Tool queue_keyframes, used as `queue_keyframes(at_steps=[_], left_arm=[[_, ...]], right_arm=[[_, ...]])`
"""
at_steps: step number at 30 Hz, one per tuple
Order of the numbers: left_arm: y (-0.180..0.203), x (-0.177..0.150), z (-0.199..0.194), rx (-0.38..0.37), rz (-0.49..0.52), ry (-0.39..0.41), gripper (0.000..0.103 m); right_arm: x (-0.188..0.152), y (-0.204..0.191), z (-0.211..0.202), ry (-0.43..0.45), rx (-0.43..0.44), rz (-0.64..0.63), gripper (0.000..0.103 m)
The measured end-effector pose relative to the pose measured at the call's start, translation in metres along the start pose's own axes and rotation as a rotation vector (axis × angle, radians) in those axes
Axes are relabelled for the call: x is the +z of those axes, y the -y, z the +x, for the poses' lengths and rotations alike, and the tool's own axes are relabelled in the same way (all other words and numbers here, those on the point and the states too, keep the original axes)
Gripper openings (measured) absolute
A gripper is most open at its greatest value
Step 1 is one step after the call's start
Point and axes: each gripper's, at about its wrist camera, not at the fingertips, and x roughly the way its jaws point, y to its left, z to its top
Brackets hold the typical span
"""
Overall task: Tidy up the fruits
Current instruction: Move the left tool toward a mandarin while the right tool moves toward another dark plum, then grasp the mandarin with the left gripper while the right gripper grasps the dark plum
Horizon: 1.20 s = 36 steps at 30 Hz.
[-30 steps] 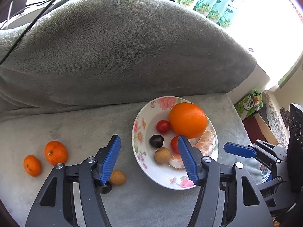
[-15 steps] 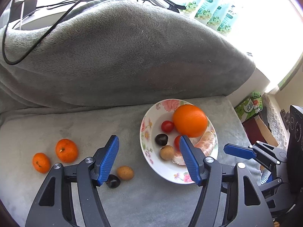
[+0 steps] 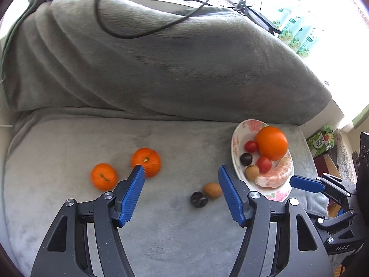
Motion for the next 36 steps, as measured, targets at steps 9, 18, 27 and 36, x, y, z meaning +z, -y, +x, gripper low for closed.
queue_keyframes(at_steps=[9,18,27,36], left_arm=[[-0.048,-0.011,-0.005,0.055,-0.084,0.001,0.066],[-0.076,-0.018,0.001,0.052,-0.137,0.000,0.066],[-0.092,-0.022,0.016,0.015,-0.169,-0.016,0.063],[-0.092,-0.019,0.033,-0.013,-0.168,-0.028,0.061]], right_arm=[[0.010,-0.032,0.030,-0.030,0.070,-0.046,0.071],[0.015,-0.053,0.069,-0.105,0.097,-0.094,0.045],[0.023,-0.069,0.094,-0.148,0.002,-0.251,0.036],[0.019,-0.095,0.111,-0.202,-0.082,-0.505,0.033]])
